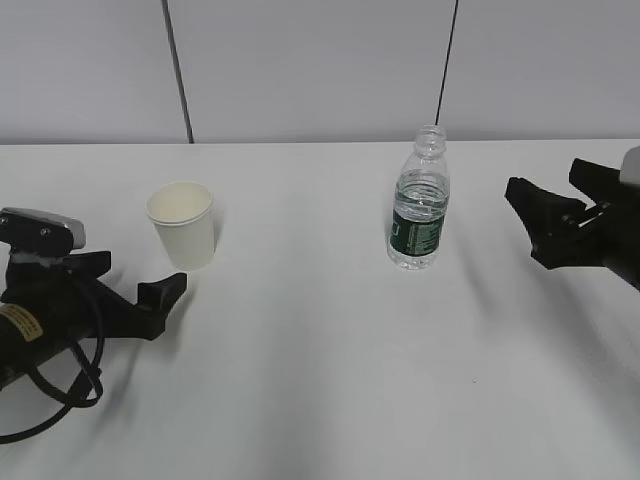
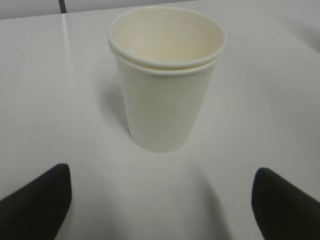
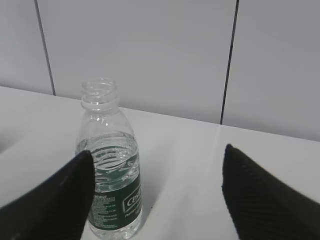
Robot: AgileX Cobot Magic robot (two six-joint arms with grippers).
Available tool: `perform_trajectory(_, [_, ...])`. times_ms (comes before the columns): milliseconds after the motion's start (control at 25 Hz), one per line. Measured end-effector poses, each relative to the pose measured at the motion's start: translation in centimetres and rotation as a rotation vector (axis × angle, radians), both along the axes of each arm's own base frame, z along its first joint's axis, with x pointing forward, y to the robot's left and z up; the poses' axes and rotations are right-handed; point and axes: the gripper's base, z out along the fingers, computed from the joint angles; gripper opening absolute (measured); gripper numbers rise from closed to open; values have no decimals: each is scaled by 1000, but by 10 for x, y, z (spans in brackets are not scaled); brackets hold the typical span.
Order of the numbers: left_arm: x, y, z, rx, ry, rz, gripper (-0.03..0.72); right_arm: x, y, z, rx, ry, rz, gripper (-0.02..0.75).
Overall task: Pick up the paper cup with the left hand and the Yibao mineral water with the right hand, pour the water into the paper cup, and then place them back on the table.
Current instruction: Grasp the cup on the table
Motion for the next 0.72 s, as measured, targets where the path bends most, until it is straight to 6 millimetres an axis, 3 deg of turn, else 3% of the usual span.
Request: perform_trajectory(720, [61, -17, -10, -33, -104, -28, 638, 0, 1, 1, -3, -8, 14, 585])
